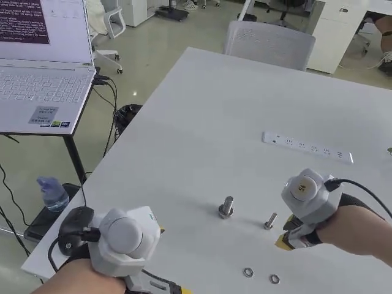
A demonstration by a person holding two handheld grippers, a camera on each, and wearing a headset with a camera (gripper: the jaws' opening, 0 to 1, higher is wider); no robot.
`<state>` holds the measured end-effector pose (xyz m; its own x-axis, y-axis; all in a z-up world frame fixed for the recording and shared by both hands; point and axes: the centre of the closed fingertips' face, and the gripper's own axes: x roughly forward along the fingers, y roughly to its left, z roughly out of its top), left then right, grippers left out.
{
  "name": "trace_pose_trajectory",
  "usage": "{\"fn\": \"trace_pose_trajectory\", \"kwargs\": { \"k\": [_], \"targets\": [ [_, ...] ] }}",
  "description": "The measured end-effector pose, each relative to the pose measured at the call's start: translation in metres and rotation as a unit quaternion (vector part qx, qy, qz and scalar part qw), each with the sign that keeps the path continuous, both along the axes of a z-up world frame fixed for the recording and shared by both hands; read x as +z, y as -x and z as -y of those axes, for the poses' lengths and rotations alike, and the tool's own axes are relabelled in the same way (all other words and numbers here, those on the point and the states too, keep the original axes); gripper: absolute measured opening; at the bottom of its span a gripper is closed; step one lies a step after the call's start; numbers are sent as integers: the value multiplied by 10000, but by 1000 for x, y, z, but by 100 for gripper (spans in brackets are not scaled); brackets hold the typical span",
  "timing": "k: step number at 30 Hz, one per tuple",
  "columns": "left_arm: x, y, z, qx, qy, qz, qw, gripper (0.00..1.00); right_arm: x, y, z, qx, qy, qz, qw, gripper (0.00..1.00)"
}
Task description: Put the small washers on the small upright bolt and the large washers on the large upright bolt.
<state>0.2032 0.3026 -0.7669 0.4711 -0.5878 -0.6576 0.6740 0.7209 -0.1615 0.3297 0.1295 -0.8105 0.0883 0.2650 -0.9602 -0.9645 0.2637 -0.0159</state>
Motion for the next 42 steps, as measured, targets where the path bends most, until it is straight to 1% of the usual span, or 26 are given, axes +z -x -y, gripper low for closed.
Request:
{"fn": "trace_pose_trajectory", "kwargs": {
  "k": [6, 9, 17, 22, 25, 29, 32, 37, 41, 42],
  "targets": [
    [1, 0, 1, -23, -32, 3, 10000, 87, -2, 16, 9, -103, -30, -90, 9999, 27],
    [2, 1, 2, -6, -9, 6, 10000, 87, -5, 25, 11, -150, -39, -129, 9998, 27],
    [1, 5, 0, -3, -35, -11, 10000, 86, -11, 45, 12, -255, -84, -212, 9994, 27],
    [-1, 7, -2, -5, -48, -31, 10000, 86, -15, 54, 11, -331, -135, -218, 9991, 28],
    [-1, 7, -2, -12, -49, -36, 10000, 85, -18, 55, 10, -396, -151, -190, 9989, 31],
    [-1, 7, -3, -21, -47, -51, 10000, 84, -22, 58, 8, -448, -211, -220, 9985, 32],
    [-2, 7, -3, -25, -50, -62, 10000, 84, -28, 60, 9, -481, -193, -251, 9983, 32],
    [-2, 7, -4, 17, -16, -63, 10000, 84, -35, 56, 12, -580, -213, -188, 9979, 31],
    [-3, 9, -5, -1, -54, -72, 10000, 84, -42, 54, 15, -545, -125, -173, 9983, 30],
    [-3, 8, -6, 13, -55, -46, 10000, 84, -44, 53, 16, -560, -122, -186, 9982, 30]
  ]
}}
